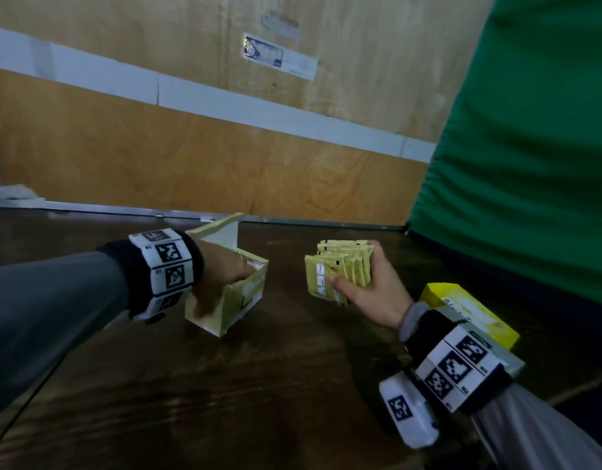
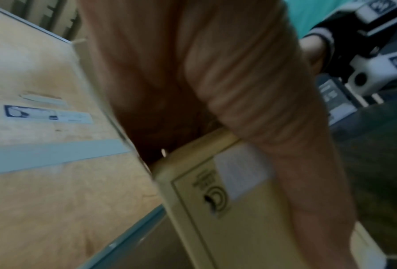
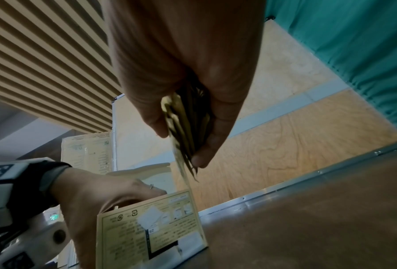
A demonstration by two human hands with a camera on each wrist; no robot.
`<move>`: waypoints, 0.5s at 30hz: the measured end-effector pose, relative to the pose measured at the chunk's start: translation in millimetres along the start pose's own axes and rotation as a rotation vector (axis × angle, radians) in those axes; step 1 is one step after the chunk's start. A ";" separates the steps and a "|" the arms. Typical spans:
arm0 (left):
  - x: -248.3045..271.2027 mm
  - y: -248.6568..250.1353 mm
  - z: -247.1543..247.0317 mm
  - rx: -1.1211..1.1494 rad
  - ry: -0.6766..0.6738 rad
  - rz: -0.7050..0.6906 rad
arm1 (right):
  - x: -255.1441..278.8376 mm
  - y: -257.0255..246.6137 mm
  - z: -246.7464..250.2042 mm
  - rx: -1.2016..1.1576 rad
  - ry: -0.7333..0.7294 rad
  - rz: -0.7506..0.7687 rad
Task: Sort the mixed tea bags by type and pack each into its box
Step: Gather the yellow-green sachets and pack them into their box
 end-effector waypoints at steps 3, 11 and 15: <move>-4.8 27.6 14.7 -0.022 0.102 -0.090 | 5.0 3.9 7.6 -0.015 0.018 -0.024; -8.2 93.3 40.5 -0.034 0.427 -0.208 | 7.9 7.7 25.9 -0.167 0.118 -0.038; 1.6 91.2 32.8 0.104 0.513 -0.256 | -2.6 11.1 29.8 -0.260 0.192 -0.028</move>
Point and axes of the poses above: each hand's wrist, its own x-axis away from the middle knuckle, its own z-axis out of the back of the hand, y = z × x, the point moved 6 cm from there along -x, towards the middle knuckle, and after that the axes turned 9 degrees about -x, right-handed, at the moved point
